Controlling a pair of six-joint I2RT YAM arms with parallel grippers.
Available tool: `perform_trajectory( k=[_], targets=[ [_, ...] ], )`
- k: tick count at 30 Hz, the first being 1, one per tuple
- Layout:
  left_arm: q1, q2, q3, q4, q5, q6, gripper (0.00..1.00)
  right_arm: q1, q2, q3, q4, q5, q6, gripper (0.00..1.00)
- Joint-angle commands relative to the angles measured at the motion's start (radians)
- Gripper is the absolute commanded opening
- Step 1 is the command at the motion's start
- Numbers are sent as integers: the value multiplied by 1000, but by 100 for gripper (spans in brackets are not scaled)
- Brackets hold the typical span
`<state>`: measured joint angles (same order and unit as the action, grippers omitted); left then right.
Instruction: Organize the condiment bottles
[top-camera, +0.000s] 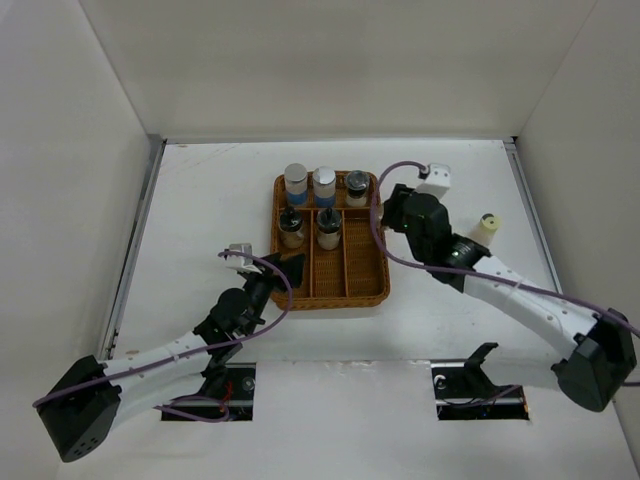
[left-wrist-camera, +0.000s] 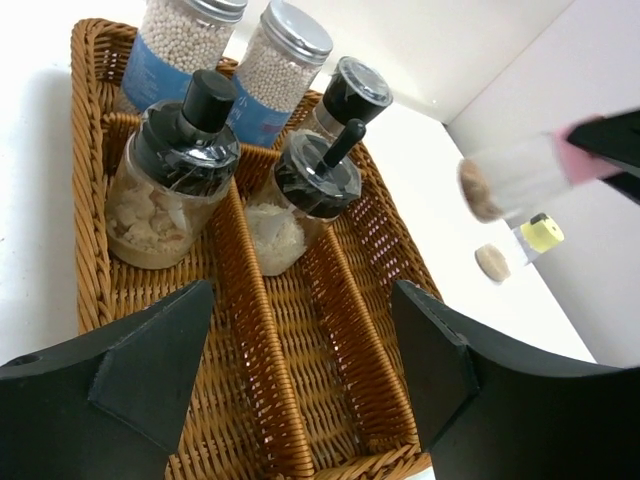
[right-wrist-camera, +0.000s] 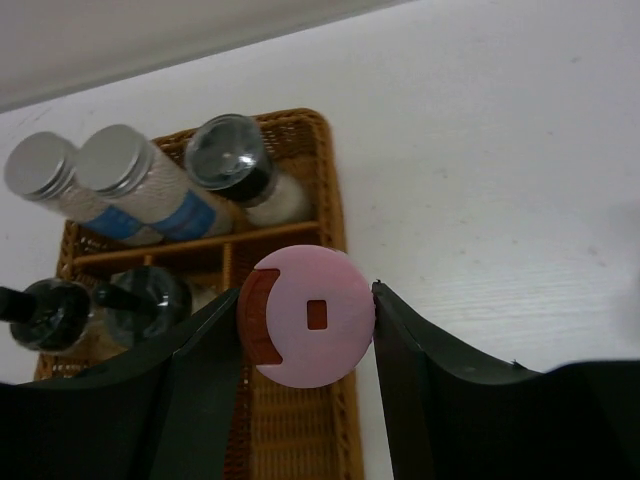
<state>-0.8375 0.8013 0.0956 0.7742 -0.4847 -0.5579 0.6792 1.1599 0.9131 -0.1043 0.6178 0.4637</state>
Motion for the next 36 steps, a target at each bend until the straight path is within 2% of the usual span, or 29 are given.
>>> perform_trajectory(
  k=[1, 8, 15, 20, 22, 25, 27, 32, 34, 36],
  targets=[
    [11, -25, -10, 53, 5, -11, 72, 41, 105, 78, 113, -21, -43, 42],
    [5, -2, -4, 57, 23, -16, 75, 47, 314, 181, 170, -52, -94, 43],
    [4, 7, -2, 59, 24, -20, 75, 47, 463, 204, 210, -61, -94, 44],
    [-4, -16, -4, 62, 31, -19, 75, 47, 535, 201, 244, -50, -97, 50],
    [-4, -11, -11, 69, 26, -20, 75, 49, 547, 210, 236, -36, -99, 57],
    [-1, -25, -13, 74, 34, -23, 75, 59, 506, 201, 233, -20, -85, 74],
    [-5, -42, -19, 76, 20, -14, 75, 65, 443, 187, 226, -15, -95, 81],
    [27, -115, -39, 40, -6, -27, 74, 43, 192, 84, 212, -7, -80, 87],
    [38, -143, -40, 2, -31, -36, 74, -11, 103, 38, 203, -1, -88, 87],
    [48, -148, -45, -22, -60, -49, 74, -121, 9, -11, 172, 5, -70, 87]
  ],
)
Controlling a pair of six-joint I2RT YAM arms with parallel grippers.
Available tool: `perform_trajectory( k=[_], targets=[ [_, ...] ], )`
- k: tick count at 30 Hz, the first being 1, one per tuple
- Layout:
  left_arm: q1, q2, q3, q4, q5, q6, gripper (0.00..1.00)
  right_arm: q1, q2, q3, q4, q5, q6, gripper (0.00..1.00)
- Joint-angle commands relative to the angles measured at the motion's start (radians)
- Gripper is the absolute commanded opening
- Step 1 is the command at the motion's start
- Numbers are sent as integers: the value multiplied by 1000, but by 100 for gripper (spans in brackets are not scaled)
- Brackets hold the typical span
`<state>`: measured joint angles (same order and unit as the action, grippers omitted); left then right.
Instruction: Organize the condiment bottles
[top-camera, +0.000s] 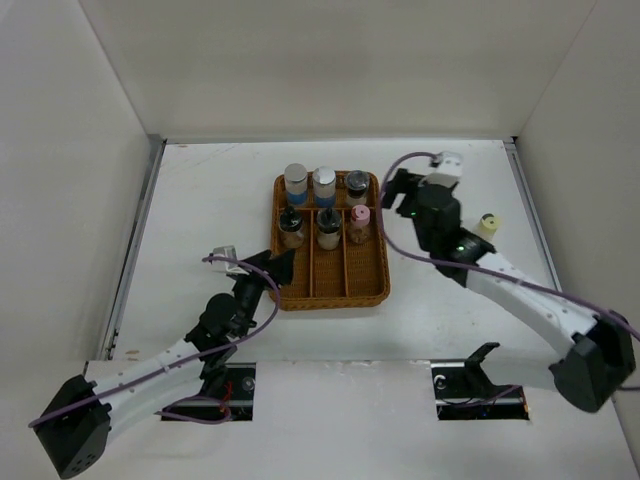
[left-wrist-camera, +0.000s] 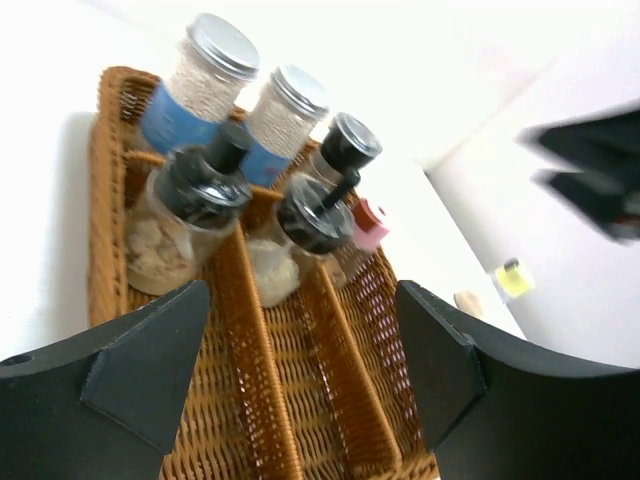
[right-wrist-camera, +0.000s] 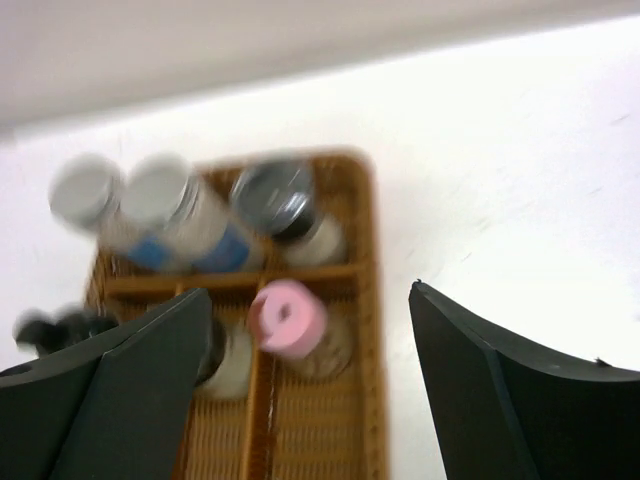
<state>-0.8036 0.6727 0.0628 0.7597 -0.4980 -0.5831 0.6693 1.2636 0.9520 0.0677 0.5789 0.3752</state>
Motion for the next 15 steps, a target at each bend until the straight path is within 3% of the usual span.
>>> perform_trajectory(
  k=[1, 4, 8, 11, 15],
  targets=[
    [25, -31, -14, -29, -62, -38, 74, -171, -139, -74, -18, 48, 40, 87],
    [63, -105, -26, -88, -109, -66, 75, -343, -205, -105, -104, 73, 60, 92],
    [129, -200, -41, -225, -197, -132, 76, -527, -153, -101, -190, 110, 39, 95],
    [183, -211, -23, -345, -220, -214, 77, -596, -84, -99, -186, 90, 50, 96],
    [272, -104, 8, -447, -200, -328, 77, -624, 28, -55, -184, 68, 53, 97]
  ],
)
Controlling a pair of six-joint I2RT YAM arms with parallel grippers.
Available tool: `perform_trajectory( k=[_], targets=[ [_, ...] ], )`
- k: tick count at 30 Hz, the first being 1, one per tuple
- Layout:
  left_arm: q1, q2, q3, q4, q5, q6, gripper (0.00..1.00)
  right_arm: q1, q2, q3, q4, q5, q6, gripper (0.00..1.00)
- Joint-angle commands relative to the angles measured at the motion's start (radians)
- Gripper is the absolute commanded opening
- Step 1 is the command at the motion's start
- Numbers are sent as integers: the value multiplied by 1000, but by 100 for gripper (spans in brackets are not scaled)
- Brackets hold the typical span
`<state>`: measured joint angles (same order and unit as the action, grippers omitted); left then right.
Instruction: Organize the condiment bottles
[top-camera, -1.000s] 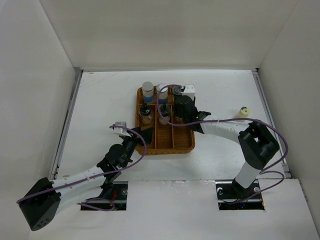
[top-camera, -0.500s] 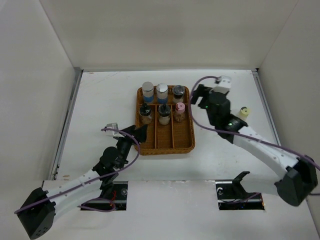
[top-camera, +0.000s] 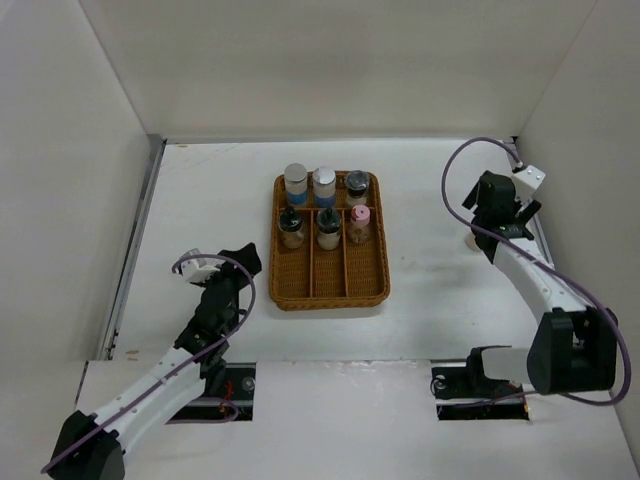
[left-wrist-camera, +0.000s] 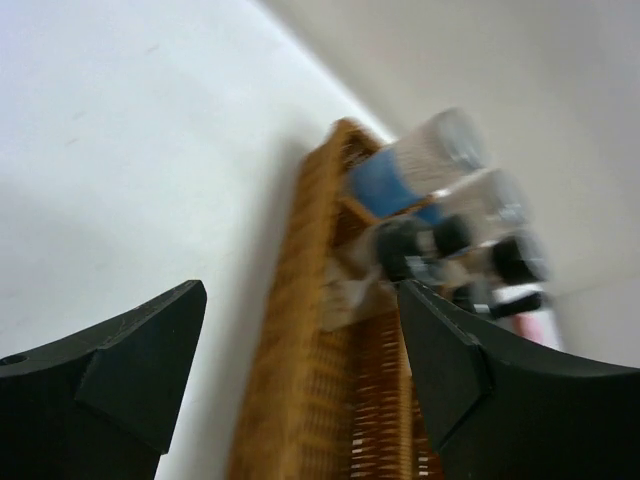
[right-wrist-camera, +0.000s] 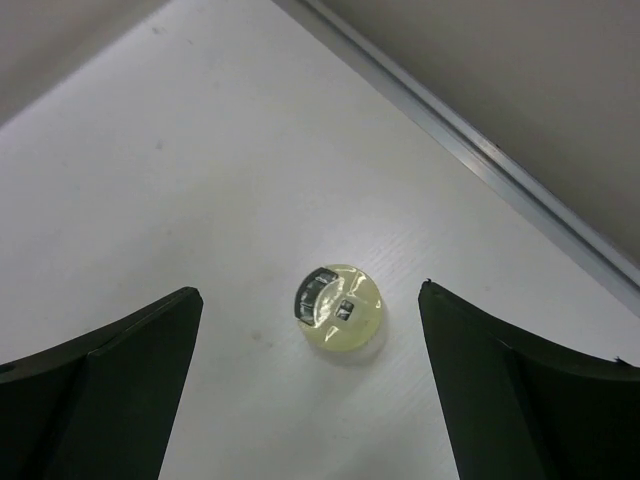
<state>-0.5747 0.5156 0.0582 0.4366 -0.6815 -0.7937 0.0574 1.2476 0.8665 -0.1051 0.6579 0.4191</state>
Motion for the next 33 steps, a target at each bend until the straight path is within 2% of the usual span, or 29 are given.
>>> perform_trajectory(
  k=[1, 7, 12, 16, 19, 21, 25, 33],
  targets=[
    [66, 76, 18, -148, 2, -152, 77, -14, 67, 41, -15, -14, 10, 97],
    [193, 116, 8, -182, 114, -263, 76, -60, 144, 46, 5, -73, 33, 95],
    [209, 103, -6, -171, 123, -286, 76, -78, 190, 37, 18, -95, 47, 87],
    [213, 101, -8, -168, 131, -286, 76, -74, 205, 32, 27, -110, 58, 74],
    [212, 113, -11, -159, 131, -285, 76, -77, 202, 28, 44, -113, 63, 54],
    [217, 112, -12, -159, 135, -288, 76, -67, 165, 13, 59, -98, 61, 46],
    [213, 124, -14, -147, 126, -288, 76, 38, 43, -21, 90, -51, 32, 43],
    [226, 172, -21, -104, 151, -291, 77, 440, -186, -80, 38, 0, 67, 44]
  ],
)
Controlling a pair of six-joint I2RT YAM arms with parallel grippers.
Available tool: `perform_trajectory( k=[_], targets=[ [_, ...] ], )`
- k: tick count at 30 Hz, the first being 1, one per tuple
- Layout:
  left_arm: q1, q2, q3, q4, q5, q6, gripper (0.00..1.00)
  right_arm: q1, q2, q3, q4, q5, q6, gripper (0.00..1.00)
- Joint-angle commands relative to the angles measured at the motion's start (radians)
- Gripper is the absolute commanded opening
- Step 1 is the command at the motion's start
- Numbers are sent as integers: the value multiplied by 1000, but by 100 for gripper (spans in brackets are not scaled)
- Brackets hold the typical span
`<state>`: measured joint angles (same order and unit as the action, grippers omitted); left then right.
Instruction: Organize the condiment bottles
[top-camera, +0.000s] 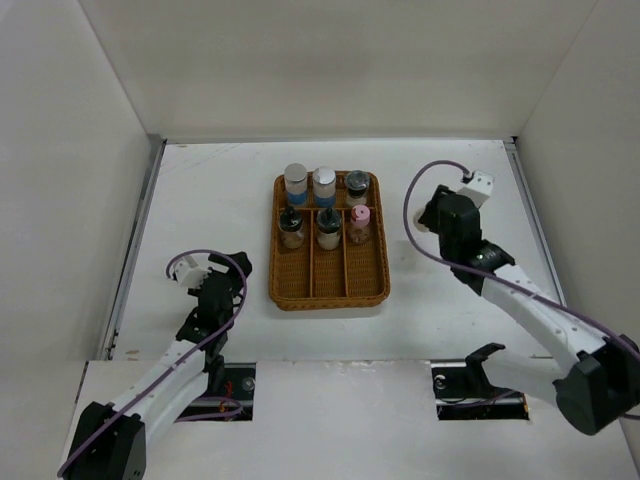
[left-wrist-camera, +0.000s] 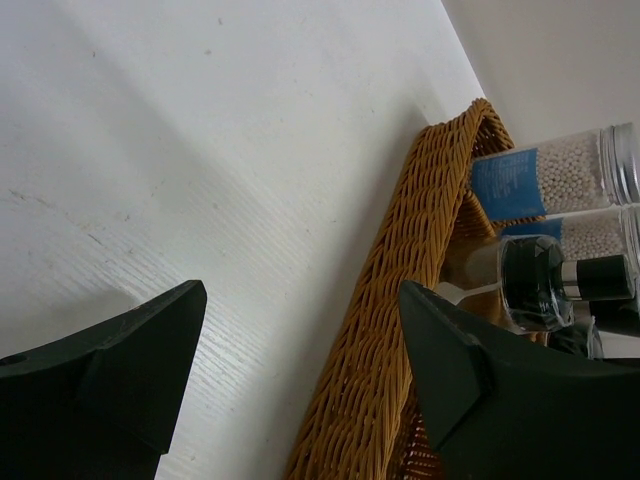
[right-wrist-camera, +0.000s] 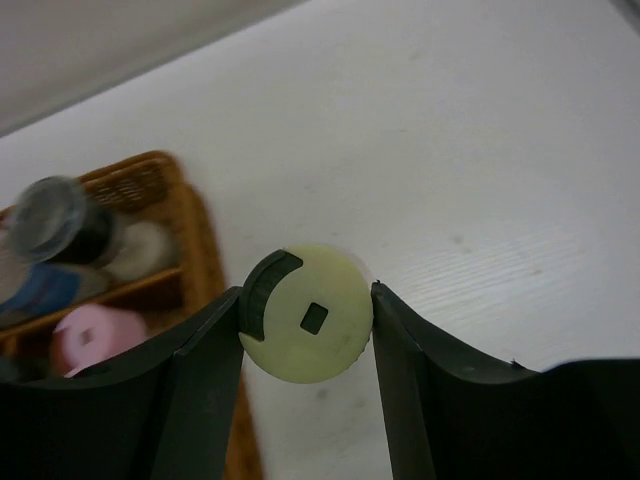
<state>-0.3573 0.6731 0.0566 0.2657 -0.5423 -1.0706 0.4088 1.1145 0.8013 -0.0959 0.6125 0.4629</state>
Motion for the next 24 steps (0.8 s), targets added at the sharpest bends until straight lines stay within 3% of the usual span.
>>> perform_trajectory(
  k=[1, 6, 13, 24],
  targets=[
    [8, 17, -20, 67, 16, -14, 77, 139, -64, -14, 21, 46, 40, 44],
    [22, 20, -21, 79, 19, -11, 77, 343, -42, 7, 15, 49, 83, 44],
    [33, 22, -24, 86, 28, -9, 77, 494, 93, 38, 25, 55, 112, 45],
    [56, 20, -15, 78, 61, 1, 77, 542, 229, 6, 33, 87, 146, 47]
  ],
)
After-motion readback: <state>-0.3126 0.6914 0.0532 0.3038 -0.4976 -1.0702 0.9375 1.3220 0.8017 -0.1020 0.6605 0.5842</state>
